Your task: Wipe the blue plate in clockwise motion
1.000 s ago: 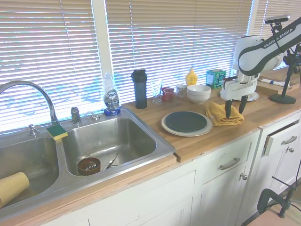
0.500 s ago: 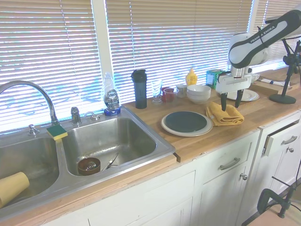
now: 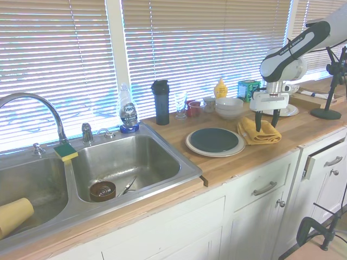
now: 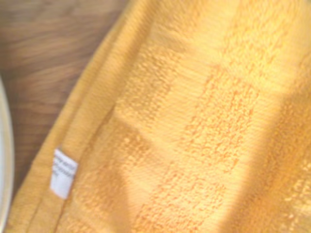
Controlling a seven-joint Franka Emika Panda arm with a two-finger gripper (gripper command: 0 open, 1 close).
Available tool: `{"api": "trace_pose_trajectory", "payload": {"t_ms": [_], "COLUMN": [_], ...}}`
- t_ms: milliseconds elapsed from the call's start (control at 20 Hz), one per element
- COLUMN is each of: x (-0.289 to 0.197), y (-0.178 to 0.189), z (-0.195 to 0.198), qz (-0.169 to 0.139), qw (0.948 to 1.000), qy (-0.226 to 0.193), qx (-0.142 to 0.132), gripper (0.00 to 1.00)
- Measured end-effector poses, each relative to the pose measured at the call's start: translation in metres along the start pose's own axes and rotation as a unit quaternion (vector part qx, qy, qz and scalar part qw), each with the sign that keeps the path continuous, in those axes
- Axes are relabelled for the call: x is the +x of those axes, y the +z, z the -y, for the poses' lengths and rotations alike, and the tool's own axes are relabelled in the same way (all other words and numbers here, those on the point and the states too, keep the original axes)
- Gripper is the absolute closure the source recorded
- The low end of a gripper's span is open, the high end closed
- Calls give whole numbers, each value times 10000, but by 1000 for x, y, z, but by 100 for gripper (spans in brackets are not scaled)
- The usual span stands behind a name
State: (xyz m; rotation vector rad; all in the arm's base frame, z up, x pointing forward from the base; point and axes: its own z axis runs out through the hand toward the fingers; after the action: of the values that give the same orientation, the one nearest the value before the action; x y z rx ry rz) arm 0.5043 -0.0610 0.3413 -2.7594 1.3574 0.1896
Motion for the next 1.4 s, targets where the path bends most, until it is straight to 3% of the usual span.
{"api": "trace_pose_trajectory", "payload": {"t_ms": [350, 600, 650, 1400], "x": [13, 17, 17, 12], "y": [23, 25, 25, 26], "z": [-4, 3, 4, 13], "qz": [525, 676, 677, 471], "qw": [9978, 9957, 9957, 9976], "qy": [119, 128, 122, -38], "qx": [385, 623, 627, 504], "gripper": [0, 0, 100, 100]}}
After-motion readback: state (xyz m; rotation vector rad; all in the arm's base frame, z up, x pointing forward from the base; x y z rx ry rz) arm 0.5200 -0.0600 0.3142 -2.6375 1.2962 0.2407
